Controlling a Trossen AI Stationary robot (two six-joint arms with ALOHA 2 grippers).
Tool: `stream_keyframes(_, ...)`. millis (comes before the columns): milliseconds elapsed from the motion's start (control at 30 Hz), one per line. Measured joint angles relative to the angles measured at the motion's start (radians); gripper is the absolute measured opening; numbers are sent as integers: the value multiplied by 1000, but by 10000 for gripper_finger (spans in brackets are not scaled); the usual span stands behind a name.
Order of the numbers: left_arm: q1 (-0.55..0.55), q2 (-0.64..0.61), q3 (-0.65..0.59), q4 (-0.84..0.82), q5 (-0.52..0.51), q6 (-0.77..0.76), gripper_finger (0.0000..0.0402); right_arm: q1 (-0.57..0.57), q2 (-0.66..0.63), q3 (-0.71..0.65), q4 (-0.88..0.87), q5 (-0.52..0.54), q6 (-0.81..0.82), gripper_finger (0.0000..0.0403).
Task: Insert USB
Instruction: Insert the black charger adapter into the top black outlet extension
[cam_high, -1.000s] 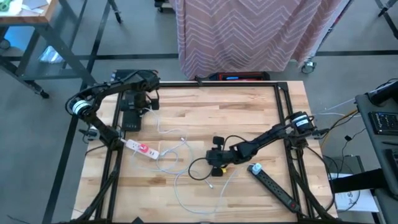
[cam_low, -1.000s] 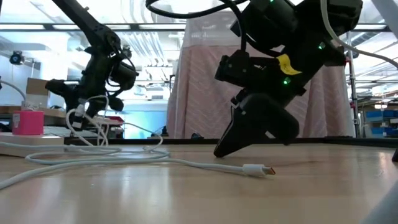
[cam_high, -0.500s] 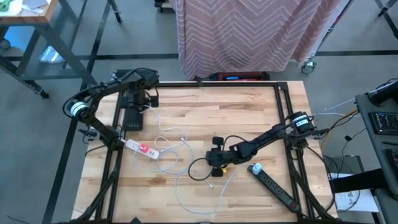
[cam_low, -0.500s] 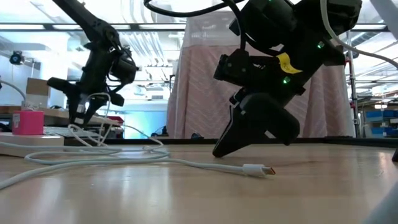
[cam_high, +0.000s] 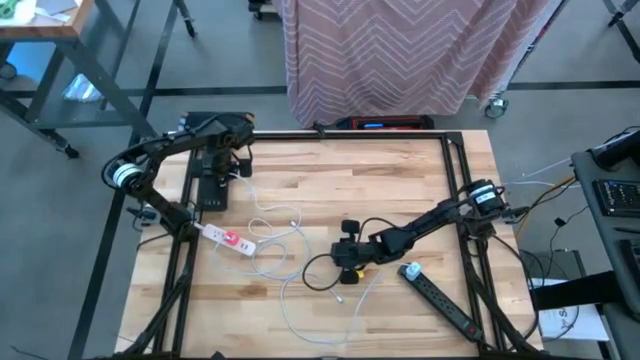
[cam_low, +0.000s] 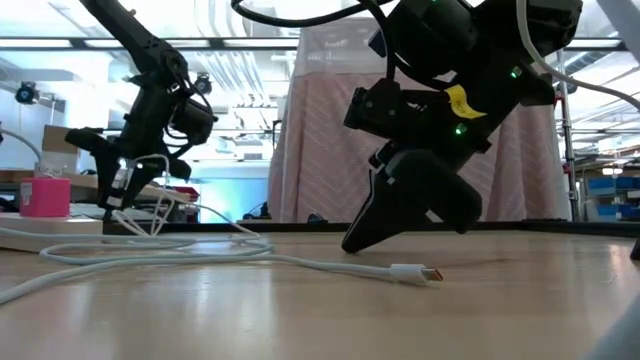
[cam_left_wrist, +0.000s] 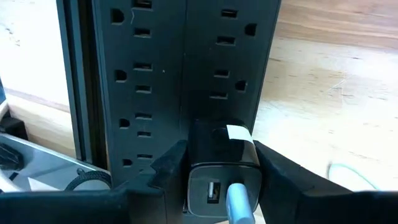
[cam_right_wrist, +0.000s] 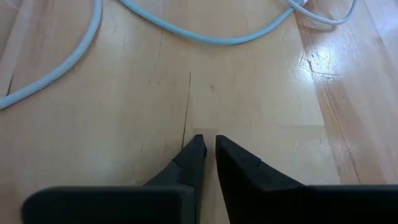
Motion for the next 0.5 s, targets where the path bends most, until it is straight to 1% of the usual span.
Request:
stream_keyframes(100, 0, 0, -1, 3, -16, 9, 137, 0, 0, 0, 0, 0, 0, 29)
stream_keyframes(233, -7, 0, -14, 13, -61, 24, 134, 0, 0, 0, 0, 0, 0, 29)
stream_keyframes(333, -22, -2, -38, 34, -92, 27, 138, 0, 0, 0, 0, 1, 0, 29)
stream_keyframes(500, -35, -3, -87, 88, -113, 50, 134, 0, 0, 0, 0, 2, 0, 28)
